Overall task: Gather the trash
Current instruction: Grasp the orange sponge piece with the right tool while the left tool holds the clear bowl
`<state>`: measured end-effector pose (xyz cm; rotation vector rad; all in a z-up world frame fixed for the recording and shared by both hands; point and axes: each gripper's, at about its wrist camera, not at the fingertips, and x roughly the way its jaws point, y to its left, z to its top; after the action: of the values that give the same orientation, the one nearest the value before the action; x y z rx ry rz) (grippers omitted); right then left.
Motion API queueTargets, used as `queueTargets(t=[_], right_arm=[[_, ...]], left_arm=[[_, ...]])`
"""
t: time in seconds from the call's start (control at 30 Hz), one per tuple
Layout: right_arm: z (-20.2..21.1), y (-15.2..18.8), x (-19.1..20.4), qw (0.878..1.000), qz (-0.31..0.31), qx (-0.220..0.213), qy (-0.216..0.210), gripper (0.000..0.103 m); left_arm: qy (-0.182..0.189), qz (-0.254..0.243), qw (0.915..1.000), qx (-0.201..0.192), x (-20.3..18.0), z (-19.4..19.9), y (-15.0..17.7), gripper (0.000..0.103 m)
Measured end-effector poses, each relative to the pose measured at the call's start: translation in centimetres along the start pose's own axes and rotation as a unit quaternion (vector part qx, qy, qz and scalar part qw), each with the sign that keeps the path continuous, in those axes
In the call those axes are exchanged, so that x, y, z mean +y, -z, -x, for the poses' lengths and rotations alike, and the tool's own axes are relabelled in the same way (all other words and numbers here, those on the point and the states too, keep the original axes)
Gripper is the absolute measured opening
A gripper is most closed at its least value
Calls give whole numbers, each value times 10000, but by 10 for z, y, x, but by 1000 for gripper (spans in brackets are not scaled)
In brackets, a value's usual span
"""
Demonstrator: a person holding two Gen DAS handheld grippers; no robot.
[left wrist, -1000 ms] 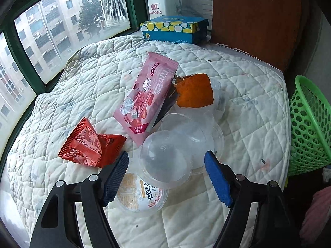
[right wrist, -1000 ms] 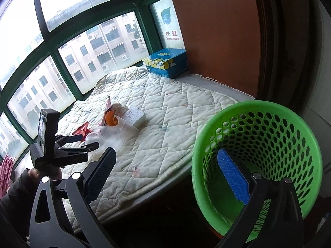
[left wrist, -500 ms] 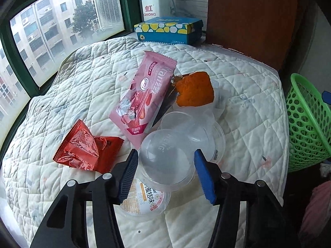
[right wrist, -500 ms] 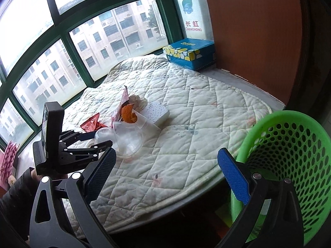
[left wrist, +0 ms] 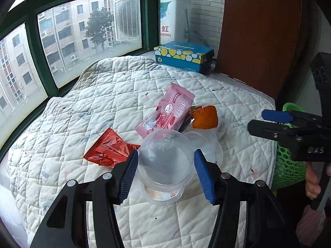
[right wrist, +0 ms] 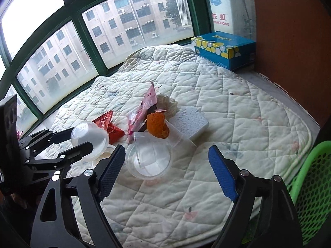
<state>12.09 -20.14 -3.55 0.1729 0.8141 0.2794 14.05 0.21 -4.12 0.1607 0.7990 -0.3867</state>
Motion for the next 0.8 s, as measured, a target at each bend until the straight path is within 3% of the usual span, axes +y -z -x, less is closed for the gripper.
queueTargets(t=[0.47, 0.8], right_arm=[[-68, -21, 15, 9991, -251, 350, -7, 53], [-81, -21, 17, 9985, -163, 299, 430, 36]], left_arm=[[9, 227, 9996, -139, 17, 15, 10, 54], [60, 314, 9994, -126, 21, 14, 15, 54]])
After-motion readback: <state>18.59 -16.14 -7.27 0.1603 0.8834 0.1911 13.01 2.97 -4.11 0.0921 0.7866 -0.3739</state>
